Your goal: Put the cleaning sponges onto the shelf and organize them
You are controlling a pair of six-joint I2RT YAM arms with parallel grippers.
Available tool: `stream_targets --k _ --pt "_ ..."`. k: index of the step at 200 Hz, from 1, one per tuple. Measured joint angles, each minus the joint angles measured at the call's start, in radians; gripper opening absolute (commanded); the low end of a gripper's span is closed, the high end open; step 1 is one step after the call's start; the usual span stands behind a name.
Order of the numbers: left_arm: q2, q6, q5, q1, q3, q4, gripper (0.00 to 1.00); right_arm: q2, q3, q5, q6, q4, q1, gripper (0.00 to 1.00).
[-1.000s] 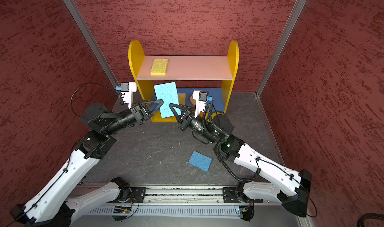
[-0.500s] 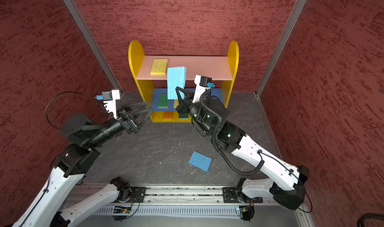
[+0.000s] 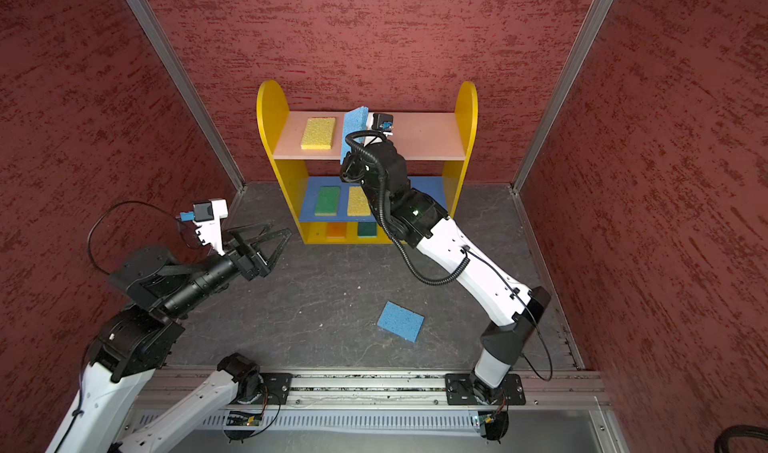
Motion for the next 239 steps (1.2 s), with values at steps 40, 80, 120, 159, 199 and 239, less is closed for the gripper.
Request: stream_targets --k 40,80,120,159,199,239 --pt "-0.012 0.011 -0.003 0.035 -0.003 -0.061 1.00 0.183 0.258 -0.156 0.044 -0.142 -0.105 0.00" --pt "-0.013 0.013 0.010 0.067 -0.021 -0.082 1.00 0.243 0.331 -0.263 0.090 -0.197 -0.154 0.00" --pt "-0.002 0.009 0.038 0.094 -0.034 -0.081 1.00 0.255 0.331 -0.327 0.123 -0.201 -0.183 0.00" --pt "0.019 -0.006 0.072 0.121 -0.040 -0.080 1.00 0.273 0.331 -0.349 0.126 -0.214 -0.203 0.00" --pt "0.029 -0.018 0.104 0.144 -0.061 -0.069 1.00 0.282 0.340 -0.361 0.123 -0.219 -0.213 0.15" --pt "0.044 -0.052 0.160 0.178 -0.087 -0.031 1.00 0.284 0.352 -0.364 0.111 -0.217 -0.213 0.29"
